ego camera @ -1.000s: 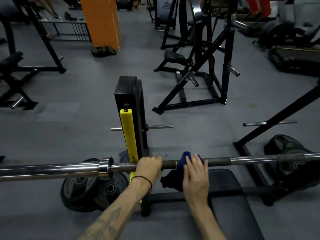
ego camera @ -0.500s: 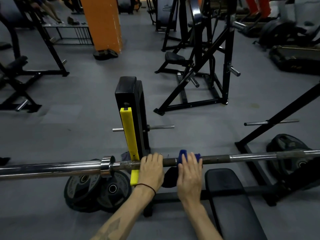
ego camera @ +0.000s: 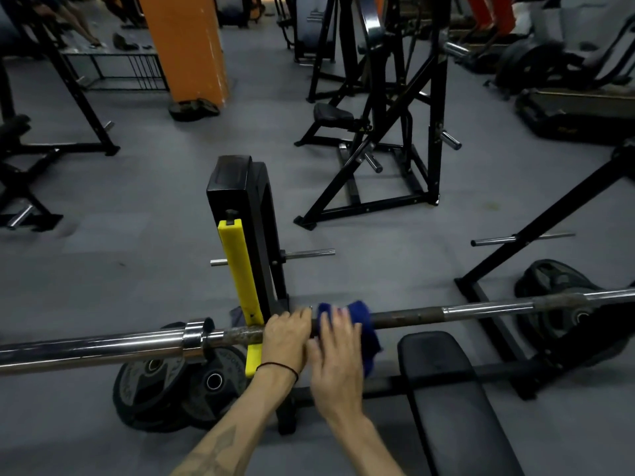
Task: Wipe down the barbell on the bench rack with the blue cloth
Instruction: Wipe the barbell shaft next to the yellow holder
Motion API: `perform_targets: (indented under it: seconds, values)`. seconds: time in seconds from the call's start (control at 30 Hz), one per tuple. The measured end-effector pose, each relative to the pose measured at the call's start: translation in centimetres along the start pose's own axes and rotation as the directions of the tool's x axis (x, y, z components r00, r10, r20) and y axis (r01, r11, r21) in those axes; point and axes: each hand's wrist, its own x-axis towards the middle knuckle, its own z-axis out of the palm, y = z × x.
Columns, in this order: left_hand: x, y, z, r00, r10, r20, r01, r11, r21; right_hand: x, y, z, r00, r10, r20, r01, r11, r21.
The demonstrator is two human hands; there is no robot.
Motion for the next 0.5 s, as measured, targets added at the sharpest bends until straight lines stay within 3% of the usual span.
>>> perform_targets:
  seconds: [0.07,0.17,0.27,0.4,0.5]
  values:
    - [0.4,-0.1,-0.9,0.999,0.002,0.041,-0.005,0.997,0.071,-0.2,0.2,-0.2,0.982,-0.143,0.119,0.15,0.988,-0.044]
    - [1.1,-0.1,-1.5,0.986,0.035,0.166,-0.052,0.994,0.099,1.2,4.1,-2.9,0.939,-0.309,0.151,0.337,0.915,-0.222]
    - [2.1,-0.3,-3.2,0.958,0.048,0.281,-0.061,0.997,0.039,1.6,6.9,-4.7,0.981,-0.192,0.037,0.195,0.947,-0.254]
    - [2.8,-0.9,-3.7,0.933,0.052,0.357,-0.041,0.998,-0.038,1.1,3.8,-2.5,0.994,0.085,-0.069,-0.091,0.992,-0.084]
    - [2.0,-0.4,-2.9,0.962,0.031,0.273,-0.044,0.998,0.043,0.0,0.9,-0.5,0.992,-0.082,0.091,0.091,0.991,-0.1]
